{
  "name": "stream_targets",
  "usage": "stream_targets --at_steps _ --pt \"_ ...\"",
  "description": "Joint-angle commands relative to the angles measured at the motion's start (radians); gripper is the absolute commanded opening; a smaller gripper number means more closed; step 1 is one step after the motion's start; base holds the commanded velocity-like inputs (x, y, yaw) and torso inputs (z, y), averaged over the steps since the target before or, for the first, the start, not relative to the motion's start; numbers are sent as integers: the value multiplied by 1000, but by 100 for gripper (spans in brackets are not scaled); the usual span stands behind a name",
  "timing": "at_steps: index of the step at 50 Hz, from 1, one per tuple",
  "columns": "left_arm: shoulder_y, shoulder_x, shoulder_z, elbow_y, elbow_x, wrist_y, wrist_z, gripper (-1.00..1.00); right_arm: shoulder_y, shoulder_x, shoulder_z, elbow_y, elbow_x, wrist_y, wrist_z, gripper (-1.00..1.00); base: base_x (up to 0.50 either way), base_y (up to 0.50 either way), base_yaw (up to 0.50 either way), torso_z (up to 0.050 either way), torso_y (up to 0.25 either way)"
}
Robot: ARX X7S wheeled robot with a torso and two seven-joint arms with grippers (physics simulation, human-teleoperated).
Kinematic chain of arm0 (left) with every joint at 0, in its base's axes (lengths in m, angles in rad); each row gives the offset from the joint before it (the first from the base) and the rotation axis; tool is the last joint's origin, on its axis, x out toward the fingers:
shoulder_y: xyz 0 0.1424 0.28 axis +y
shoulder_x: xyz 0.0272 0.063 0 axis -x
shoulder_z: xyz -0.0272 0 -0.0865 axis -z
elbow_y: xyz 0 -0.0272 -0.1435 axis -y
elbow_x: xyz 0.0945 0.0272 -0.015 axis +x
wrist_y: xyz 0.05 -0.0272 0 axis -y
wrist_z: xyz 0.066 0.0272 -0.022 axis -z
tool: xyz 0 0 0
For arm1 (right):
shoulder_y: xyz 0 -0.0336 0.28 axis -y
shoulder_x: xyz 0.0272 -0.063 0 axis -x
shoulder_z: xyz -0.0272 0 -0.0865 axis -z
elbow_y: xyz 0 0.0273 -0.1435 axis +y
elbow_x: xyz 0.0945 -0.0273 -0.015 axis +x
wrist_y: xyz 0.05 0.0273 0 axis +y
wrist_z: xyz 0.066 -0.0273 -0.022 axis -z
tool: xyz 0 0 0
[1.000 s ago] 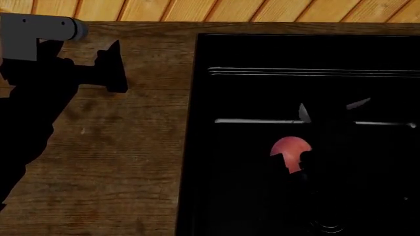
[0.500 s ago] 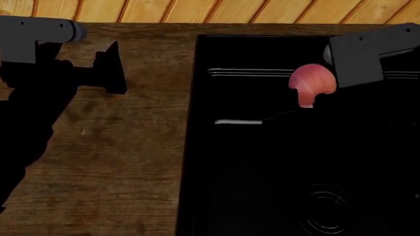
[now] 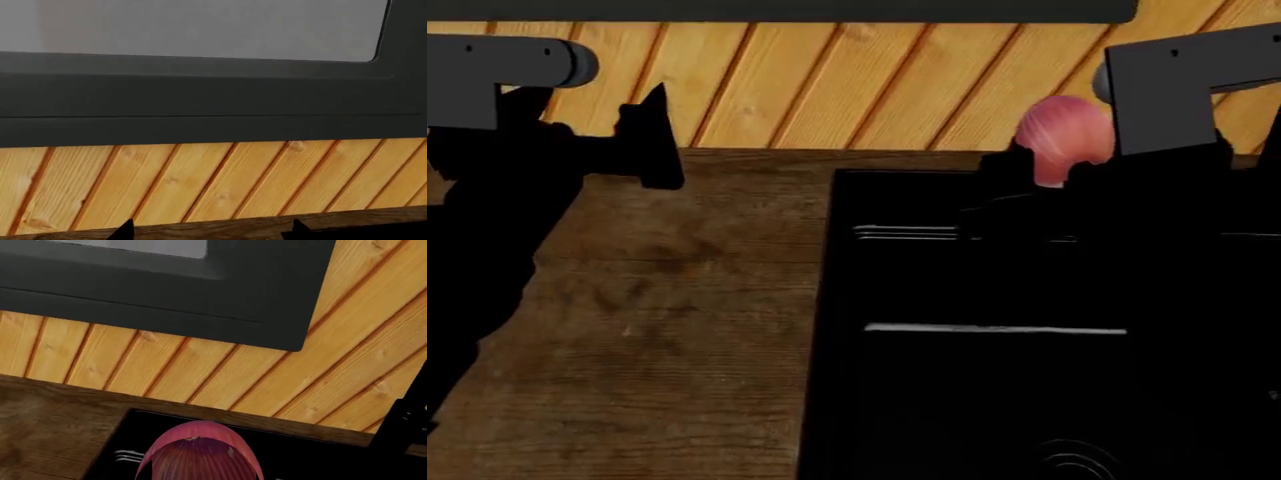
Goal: Pick the onion from the sink and place it on the plate located on the counter
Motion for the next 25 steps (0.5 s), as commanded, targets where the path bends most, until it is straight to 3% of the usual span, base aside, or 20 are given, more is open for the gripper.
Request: stream_targets --at_steps 1,7,11,25 --pt "10 -8 -5 40 -18 -29 -17 100 3 -4 0 -10 -36 5 -22 -100 0 0 0 0 250" --pt "11 -12 0 50 -17 -30 -21 100 -3 -3 2 -16 -35 -1 -19 -100 0 0 0 0 250" --pt "10 -16 5 60 -16 -37 -25 100 -4 -2 1 -18 -31 3 -18 -100 -106 0 0 0 0" --pt "4 -7 18 4 -2 13 -4 100 -7 6 6 -31 -20 6 -16 -100 -362 0 0 0 0"
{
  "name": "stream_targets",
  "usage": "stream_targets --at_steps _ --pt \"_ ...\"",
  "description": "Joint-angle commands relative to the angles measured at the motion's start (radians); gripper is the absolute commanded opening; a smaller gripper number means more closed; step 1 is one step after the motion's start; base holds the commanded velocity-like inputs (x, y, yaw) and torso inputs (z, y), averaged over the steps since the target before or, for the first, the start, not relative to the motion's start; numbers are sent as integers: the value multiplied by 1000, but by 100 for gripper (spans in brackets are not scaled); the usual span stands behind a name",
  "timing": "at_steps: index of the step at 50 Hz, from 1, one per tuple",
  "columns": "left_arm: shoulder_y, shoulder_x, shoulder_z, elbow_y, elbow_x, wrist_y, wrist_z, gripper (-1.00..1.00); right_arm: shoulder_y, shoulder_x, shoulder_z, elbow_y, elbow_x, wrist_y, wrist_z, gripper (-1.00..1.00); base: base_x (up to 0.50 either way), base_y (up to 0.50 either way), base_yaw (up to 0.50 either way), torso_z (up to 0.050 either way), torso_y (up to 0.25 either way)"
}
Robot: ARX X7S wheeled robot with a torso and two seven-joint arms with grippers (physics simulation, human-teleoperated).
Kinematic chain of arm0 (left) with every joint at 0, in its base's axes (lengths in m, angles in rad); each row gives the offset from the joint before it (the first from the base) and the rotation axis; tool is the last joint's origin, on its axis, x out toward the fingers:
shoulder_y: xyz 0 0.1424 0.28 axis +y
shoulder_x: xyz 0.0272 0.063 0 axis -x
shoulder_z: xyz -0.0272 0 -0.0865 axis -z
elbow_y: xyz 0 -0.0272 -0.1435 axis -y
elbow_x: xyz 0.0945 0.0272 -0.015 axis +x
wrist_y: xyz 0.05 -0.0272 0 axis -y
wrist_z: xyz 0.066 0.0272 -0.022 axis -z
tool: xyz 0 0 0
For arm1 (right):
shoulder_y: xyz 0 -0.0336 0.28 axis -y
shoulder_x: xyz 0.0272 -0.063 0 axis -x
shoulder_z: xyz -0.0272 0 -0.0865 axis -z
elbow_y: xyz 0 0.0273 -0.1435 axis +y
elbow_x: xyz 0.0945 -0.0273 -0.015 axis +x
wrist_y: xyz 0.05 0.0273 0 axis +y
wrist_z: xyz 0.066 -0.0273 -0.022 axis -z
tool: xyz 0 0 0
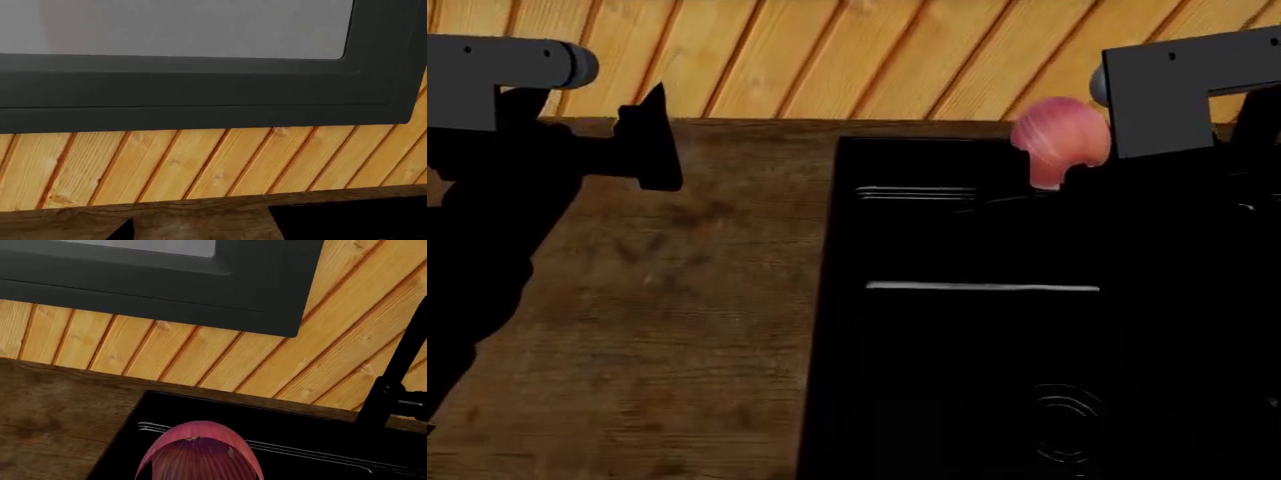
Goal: Pick the onion from the sink and place it on the plate located on the counter
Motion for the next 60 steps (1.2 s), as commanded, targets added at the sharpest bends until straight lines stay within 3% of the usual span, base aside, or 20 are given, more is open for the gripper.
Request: stream_targets --at_steps 1,29,60 --pt "1 2 8 -17 4 20 6 100 -1 6 2 -17 -33 10 -27 -100 -375 0 0 0 0" --pt "21 -17 4 43 -19 -9 -19 100 -18 4 12 -34 -15 1 -15 -100 -310 -6 0 0 0" --pt "20 -27 4 111 -46 -57 -51 100 -32 24 43 -66 28 12 15 -100 0 -499 0 0 0"
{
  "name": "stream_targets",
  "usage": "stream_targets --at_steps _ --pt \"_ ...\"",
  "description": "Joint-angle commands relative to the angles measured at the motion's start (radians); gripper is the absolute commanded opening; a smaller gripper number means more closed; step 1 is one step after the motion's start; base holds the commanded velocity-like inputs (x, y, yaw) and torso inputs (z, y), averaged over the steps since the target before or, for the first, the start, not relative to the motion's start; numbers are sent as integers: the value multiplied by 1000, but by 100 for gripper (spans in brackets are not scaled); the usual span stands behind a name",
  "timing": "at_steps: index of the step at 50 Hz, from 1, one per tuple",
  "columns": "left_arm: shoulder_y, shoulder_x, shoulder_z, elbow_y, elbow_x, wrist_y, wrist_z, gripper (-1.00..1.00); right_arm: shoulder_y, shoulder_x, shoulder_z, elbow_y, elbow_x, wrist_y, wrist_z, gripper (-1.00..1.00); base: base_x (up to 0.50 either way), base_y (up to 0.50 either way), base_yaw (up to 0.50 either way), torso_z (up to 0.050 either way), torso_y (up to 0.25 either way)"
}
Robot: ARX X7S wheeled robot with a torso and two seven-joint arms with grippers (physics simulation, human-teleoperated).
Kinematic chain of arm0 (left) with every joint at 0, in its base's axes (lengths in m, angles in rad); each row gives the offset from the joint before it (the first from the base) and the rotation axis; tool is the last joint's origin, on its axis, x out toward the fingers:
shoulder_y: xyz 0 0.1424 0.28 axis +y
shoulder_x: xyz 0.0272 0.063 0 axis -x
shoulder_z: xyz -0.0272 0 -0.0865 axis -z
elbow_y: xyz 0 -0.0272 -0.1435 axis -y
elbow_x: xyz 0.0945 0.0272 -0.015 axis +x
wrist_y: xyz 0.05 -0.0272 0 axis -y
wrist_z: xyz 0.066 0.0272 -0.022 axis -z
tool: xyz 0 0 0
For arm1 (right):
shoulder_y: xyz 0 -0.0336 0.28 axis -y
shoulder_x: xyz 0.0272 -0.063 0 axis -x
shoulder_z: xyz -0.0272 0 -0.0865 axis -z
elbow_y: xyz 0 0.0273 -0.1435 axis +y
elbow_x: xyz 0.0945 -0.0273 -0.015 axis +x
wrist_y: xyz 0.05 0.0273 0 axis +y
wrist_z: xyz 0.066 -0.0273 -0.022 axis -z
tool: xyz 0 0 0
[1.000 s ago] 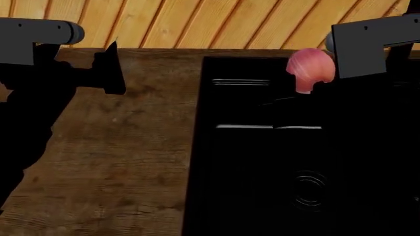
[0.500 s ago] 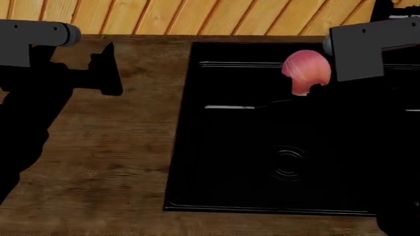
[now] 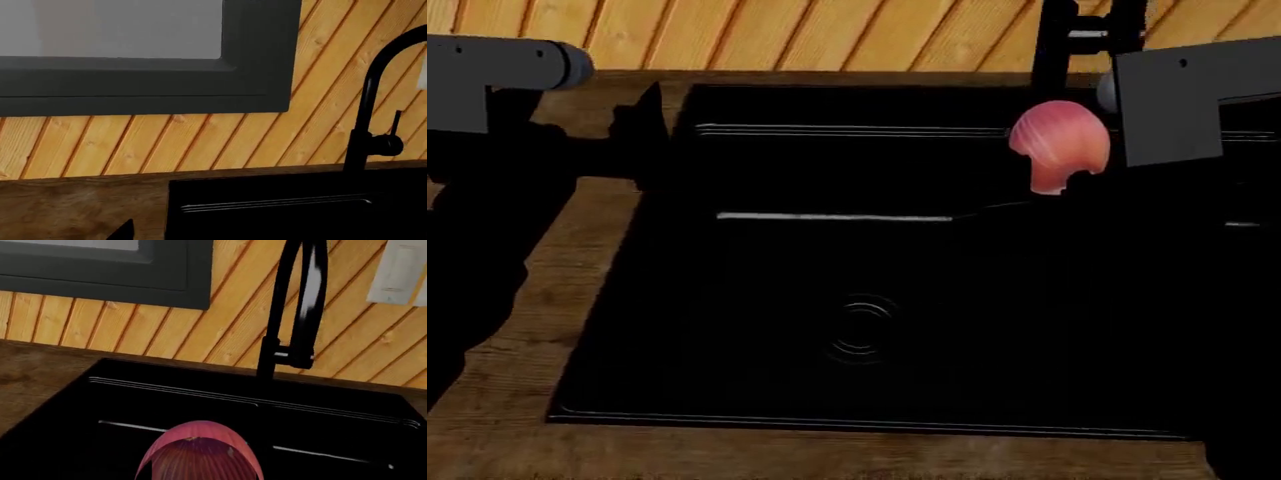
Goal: Pick the onion from the sink and place it on the plate located on the counter
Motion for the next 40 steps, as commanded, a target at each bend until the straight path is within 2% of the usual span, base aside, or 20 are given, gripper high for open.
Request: stream_targets --at_steps 1,12,40 --pt "5 -8 -4 48 -18 -34 -21 100 -6 10 12 -23 -27 12 -16 -100 0 -500 0 0 0" --pt "1 2 8 -8 -2 13 0 100 -12 17 16 -28 -22 8 -15 -100 0 -500 0 0 0" --pt "21 -5 18 -8 -8 19 -2 100 -15 14 14 -27 -19 3 -10 -100 0 -500 0 0 0"
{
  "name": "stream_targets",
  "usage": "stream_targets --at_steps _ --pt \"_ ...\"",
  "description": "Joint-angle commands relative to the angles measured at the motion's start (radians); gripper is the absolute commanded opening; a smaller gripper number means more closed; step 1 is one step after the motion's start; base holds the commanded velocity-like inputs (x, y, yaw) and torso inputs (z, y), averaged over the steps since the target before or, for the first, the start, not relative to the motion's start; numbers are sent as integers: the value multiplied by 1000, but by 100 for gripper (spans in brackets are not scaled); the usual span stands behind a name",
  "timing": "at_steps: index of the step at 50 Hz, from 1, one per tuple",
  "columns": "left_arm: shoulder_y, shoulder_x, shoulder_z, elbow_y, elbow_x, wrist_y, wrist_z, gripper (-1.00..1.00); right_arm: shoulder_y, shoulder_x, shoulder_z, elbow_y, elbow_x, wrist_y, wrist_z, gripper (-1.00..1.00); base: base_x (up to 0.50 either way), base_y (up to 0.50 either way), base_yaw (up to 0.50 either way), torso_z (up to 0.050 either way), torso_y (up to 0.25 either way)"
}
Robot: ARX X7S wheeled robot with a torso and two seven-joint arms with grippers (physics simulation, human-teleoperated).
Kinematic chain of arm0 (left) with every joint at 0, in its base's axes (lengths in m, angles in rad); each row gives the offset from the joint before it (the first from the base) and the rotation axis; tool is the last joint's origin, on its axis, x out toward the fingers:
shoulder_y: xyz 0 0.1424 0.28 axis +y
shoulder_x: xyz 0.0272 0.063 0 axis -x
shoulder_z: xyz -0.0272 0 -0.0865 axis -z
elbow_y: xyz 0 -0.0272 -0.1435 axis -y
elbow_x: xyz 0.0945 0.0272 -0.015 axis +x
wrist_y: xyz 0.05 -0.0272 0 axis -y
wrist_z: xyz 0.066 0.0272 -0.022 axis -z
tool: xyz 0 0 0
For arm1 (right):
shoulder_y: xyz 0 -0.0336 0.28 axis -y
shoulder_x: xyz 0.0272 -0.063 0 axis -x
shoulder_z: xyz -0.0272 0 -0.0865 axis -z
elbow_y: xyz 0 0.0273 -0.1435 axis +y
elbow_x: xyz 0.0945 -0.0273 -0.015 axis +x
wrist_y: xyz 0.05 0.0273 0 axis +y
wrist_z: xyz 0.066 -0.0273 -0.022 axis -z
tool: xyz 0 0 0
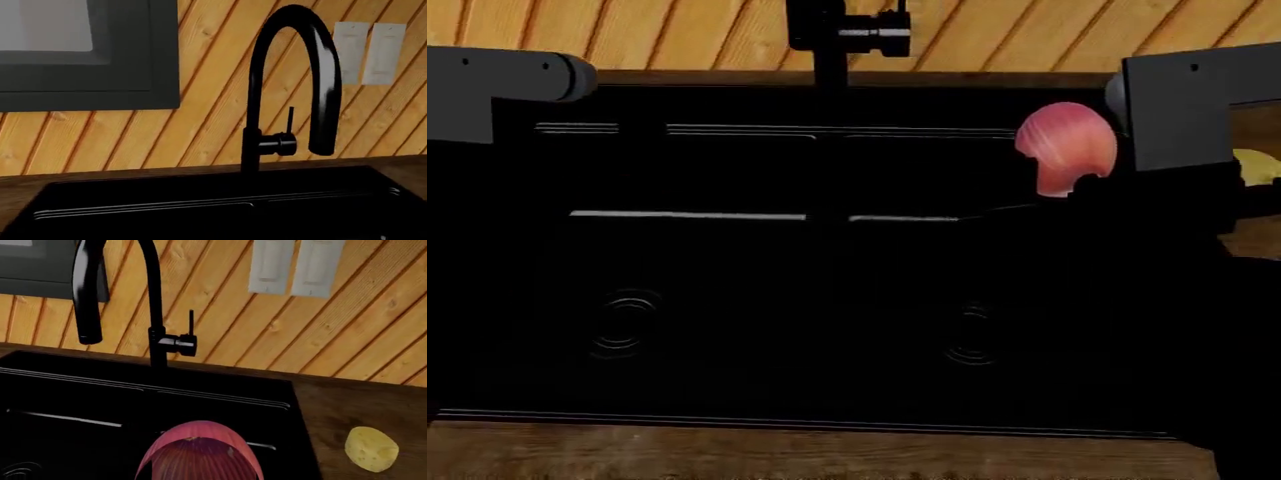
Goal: Pick the onion from the sink and place it on the plate located on the counter
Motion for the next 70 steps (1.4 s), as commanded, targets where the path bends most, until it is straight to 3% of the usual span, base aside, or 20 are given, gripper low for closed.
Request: stream_targets --at_steps 1,49,70 --pt "7 0 4 -7 -1 7 1 100 -1 1 1 -8 -38 7 -27 -100 0 -500 0 0 0" --pt "17 -10 5 -7 -15 25 -5 100 3 -6 -12 -2 -38 5 -22 -100 0 -500 0 0 0" --pt "24 -15 9 14 -25 13 -16 100 -17 2 1 -9 -25 -1 -4 -100 178 -71 0 0 0"
